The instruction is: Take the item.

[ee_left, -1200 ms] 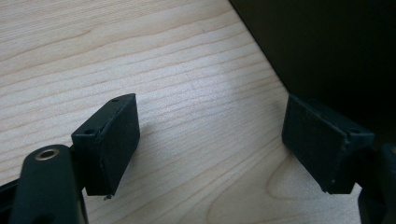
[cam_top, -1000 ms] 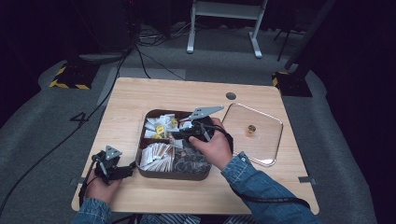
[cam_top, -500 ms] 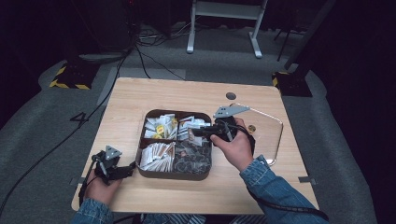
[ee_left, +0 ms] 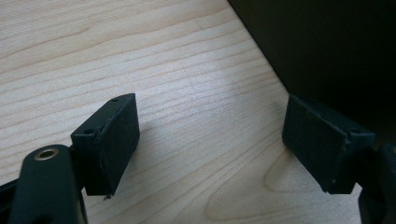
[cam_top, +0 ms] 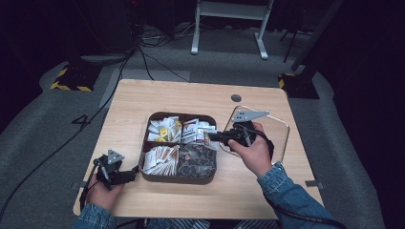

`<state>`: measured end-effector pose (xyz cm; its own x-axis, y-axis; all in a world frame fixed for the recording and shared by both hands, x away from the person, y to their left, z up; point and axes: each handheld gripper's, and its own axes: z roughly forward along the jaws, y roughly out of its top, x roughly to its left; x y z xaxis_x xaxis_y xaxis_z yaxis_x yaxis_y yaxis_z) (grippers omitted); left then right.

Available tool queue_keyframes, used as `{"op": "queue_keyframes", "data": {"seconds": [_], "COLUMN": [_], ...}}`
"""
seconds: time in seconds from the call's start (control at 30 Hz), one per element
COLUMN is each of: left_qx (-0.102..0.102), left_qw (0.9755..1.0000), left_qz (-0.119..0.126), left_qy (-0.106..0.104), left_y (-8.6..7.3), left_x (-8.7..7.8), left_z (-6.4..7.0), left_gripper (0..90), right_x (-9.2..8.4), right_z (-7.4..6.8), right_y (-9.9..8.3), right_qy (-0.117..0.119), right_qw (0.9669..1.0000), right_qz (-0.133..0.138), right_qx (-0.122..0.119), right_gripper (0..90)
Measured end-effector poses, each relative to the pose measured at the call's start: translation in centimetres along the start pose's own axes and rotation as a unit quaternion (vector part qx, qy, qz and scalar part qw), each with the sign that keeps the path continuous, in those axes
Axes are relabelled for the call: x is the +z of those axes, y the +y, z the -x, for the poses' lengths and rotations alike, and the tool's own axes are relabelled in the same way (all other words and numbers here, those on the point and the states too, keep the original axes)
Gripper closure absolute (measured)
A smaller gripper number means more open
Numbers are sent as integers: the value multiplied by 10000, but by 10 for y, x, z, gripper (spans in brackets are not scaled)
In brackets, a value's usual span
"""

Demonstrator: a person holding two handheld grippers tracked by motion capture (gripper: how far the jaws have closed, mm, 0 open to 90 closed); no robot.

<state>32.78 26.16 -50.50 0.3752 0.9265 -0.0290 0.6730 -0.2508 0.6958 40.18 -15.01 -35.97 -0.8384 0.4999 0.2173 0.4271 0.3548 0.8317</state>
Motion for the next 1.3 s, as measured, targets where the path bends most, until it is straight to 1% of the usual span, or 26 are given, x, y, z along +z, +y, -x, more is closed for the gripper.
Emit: {"op": "queue_keyframes", "data": {"seconds": [0.17,0.2,0.23,0.33,0.47,0.53,0.57,0.6,0.67,0.7,0.73,0.83,0.93,1.03,1.13,1.23,1.3], "left_qx": [0,2,0,0,-1,3,4,4,4,6,4,4,4,2,2,2,3], "left_qw": [10000,10000,10000,10000,10000,10000,10000,10000,10000,10000,10000,10000,10000,10000,10000,10000,10000], "left_qz": [-1,-1,-1,1,0,-1,-1,-1,-1,-2,-1,-1,-1,1,2,1,1], "left_qy": [0,-1,-1,0,-4,-9,-11,-10,-12,-10,-12,-13,-11,-9,-8,-7,-7], "left_y": [0,0,0,0,0,0,0,0,0,0,0,0,0,0,0,0,0], "left_x": [0,0,0,0,0,0,0,0,0,0,0,0,0,0,0,0,0], "left_z": [0,0,0,0,0,0,0,0,0,0,0,0,0,0,0,0,0], "left_gripper": [195,195,195,195,195,195,195,194,195,195,195,194,194,194,194,194,194], "right_x": [-9,-13,-13,-18,-22,-26,-26,-27,-27,-28,-28,-29,-29,-29,-27,-25,-23], "right_z": [7,9,9,14,20,25,25,27,28,29,29,34,38,39,38,38,39], "right_y": [-11,-15,-15,-24,-37,-47,-47,-53,-56,-63,-63,-76,-84,-89,-96,-101,-106], "right_qy": [-130,-181,-181,-286,-417,-524,-524,-584,-621,-709,-709,-724,-769,-813,-873,-889,-853], "right_qw": [9999,9998,9998,9996,9990,9985,9985,9981,9979,9974,9974,9970,9964,9960,9957,9955,9957], "right_qz": [-19,-28,-28,-30,-42,-74,-74,-61,-55,-63,-63,-37,-45,-86,-144,-175,-179], "right_qx": [21,30,30,75,156,165,165,161,152,143,143,288,357,347,264,269,327], "right_gripper": [891,891,891,890,891,891,891,890,890,890,890,890,890,890,890,890,890]}}
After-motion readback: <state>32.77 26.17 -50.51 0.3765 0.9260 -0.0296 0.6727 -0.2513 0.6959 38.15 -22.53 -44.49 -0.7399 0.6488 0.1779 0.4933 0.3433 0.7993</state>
